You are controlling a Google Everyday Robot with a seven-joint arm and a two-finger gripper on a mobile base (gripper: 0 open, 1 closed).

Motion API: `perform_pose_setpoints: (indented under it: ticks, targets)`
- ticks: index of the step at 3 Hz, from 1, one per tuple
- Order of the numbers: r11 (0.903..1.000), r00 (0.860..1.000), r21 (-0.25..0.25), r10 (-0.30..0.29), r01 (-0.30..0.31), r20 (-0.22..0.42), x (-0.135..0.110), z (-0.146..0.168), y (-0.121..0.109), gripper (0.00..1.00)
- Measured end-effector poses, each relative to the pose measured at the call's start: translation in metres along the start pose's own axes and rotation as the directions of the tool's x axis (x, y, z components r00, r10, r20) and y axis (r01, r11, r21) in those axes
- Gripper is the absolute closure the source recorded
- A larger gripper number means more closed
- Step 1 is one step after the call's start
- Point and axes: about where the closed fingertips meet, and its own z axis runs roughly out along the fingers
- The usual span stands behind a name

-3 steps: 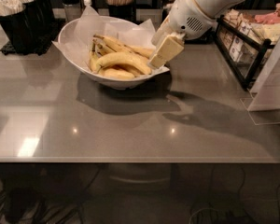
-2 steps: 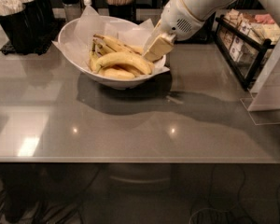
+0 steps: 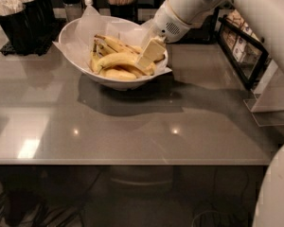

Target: Pick banana from white bowl

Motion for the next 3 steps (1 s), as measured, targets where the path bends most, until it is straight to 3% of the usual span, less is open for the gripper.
perform_pose_setpoints:
  ticks: [1,3]
  targets:
    - [0.9997,1.0,-0.006,0.023,-0.023,-0.004,0.001,0.009,-0.005,0.18]
    - [0.9986,0.999,-0.012,0.052,-0.052,-0.014,0.004,0.02,-0.005,0.41]
